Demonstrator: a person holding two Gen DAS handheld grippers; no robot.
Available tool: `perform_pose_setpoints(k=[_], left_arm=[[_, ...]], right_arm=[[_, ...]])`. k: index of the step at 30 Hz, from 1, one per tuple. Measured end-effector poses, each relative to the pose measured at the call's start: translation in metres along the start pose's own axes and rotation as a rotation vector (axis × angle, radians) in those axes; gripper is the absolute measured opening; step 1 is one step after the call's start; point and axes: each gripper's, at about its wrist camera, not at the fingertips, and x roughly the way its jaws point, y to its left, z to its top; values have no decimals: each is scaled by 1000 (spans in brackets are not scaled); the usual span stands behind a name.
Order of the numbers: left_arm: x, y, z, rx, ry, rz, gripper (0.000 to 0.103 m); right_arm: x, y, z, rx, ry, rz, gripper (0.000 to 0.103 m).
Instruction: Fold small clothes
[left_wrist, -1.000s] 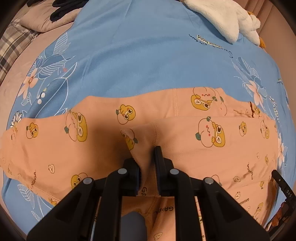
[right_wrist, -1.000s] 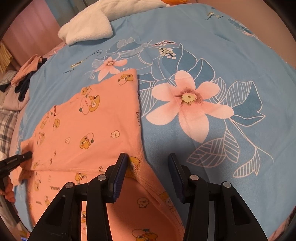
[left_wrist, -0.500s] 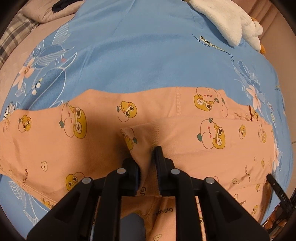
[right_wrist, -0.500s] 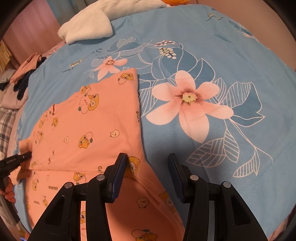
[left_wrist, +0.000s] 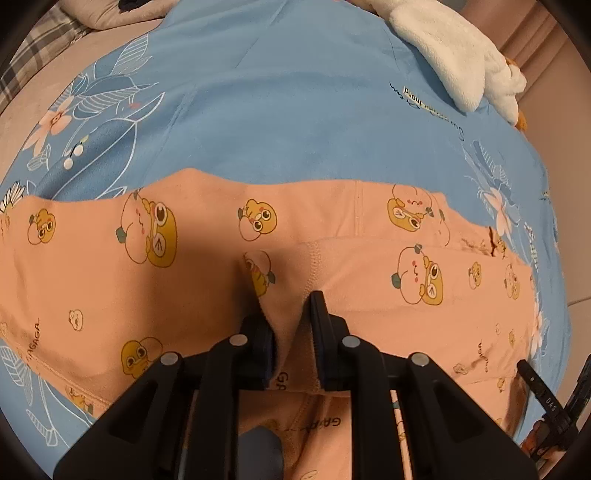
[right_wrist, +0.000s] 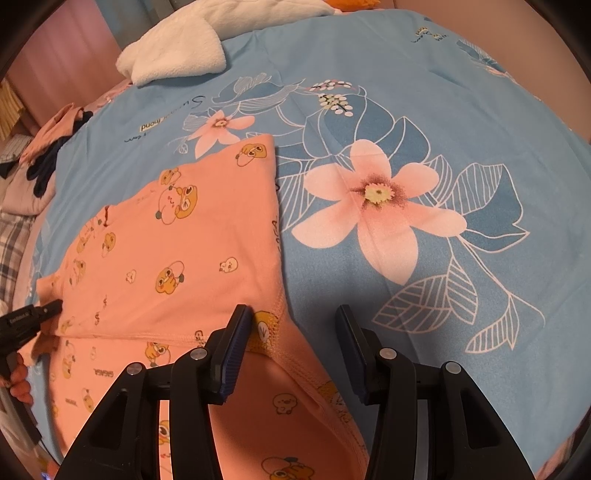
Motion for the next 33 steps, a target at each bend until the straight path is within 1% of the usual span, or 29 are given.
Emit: perform_pose_setpoints(k=[5, 8, 10, 12, 14, 15, 16, 20, 22, 24, 25, 27, 28, 31, 32, 33], left_arm=[[-6, 2, -3, -6, -17, -6, 19], [-13, 4, -4, -11, -20, -8, 27], [-19, 6, -4, -17, -30, 10, 34], [-30, 11, -6, -27, -51, 26, 35], [-42, 17, -8, -46, -62, 34, 42], [-48, 20, -9, -55, -68, 31, 46], [-56, 22, -11, -69, -78, 21, 52], [-93, 25, -23, -111, -138, -66, 60], [-111, 21, -26, -112, -176, -87, 70], [-131, 19, -30, -105, -222, -94, 73], [-139, 17, -32, -102, -241, -97, 76], [-156, 18, -34, -107, -277, -109, 79], [-161, 19, -35, -112, -290, -118, 83], [-182, 22, -42, -125, -353, -144, 91], [-186, 23, -44, -126, -370, -138, 92], [-190, 24, -49, -132, -388, -127, 93]], right_arm=[[0, 0, 0, -3, 3, -5, 48], [0, 1, 1, -5, 4, -7, 48], [1, 1, 1, -7, 6, -8, 48], [2, 1, 1, -8, 6, -8, 48], [2, 2, 1, -9, 6, -10, 48], [2, 2, 1, -10, 5, -13, 48], [2, 2, 1, -12, 5, -16, 48], [-2, 5, 2, -9, 23, -29, 48], [-7, 7, 2, 1, 33, -13, 48], [-20, 12, 3, -13, 11, -2, 48], [-28, 15, 4, -28, -11, -8, 49], [-44, 22, 5, -54, -56, -20, 55], [-55, 27, 5, -69, -84, -20, 61], [-81, 37, 6, -103, -146, 3, 71], [-90, 41, 5, -113, -170, 11, 75], [-99, 45, 4, -119, -194, 19, 78]])
